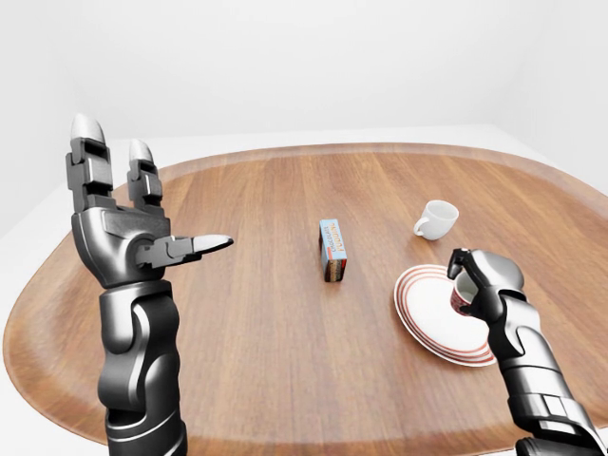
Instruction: Pick up the red mug and put it on the plate
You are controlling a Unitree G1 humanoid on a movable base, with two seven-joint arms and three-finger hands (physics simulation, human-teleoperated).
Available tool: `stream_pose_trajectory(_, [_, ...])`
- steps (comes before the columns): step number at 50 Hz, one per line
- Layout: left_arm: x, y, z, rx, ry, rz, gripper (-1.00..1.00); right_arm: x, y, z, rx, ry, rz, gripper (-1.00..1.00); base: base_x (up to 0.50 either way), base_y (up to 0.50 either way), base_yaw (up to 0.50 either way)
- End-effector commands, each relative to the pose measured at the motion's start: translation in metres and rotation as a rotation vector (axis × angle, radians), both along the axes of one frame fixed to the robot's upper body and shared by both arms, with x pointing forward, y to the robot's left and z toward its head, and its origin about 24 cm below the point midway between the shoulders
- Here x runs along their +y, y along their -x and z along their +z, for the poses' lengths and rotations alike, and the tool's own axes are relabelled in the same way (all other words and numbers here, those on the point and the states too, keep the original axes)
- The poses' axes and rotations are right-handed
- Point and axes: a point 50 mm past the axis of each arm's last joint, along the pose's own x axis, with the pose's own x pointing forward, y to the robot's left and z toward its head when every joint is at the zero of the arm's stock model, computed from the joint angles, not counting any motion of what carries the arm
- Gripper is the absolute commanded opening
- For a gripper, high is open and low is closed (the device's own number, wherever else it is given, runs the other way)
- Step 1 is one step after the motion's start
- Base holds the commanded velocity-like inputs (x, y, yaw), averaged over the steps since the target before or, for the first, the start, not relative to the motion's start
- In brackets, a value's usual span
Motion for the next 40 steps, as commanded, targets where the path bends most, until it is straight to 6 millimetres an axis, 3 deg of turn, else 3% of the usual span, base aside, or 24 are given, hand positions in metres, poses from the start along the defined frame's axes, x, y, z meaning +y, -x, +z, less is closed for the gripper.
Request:
stream_pose_trajectory(1, [0.001, 0.0, 0.0, 0.001, 0.0, 0.001, 1.0, 0.002, -0.006, -0.007, -0.009, 0.004, 0.003, -1.0, 0.0, 0.0, 0.0])
stream_pose_trajectory(26, [0.001, -0.001, -0.001, 0.005, 0.0, 0.004, 1.0, -0.008, -0.006, -0.031, 0.022, 0.013, -0.04, -1.0, 0.0, 0.0, 0.0])
stream_pose_trajectory(40, [0.002, -0.001, -0.002, 0.012, -0.002, 0.005, 1.0, -0.009, -0.009, -0.023, -0.004, 0.0, -0.05, -1.0, 0.0, 0.0, 0.0])
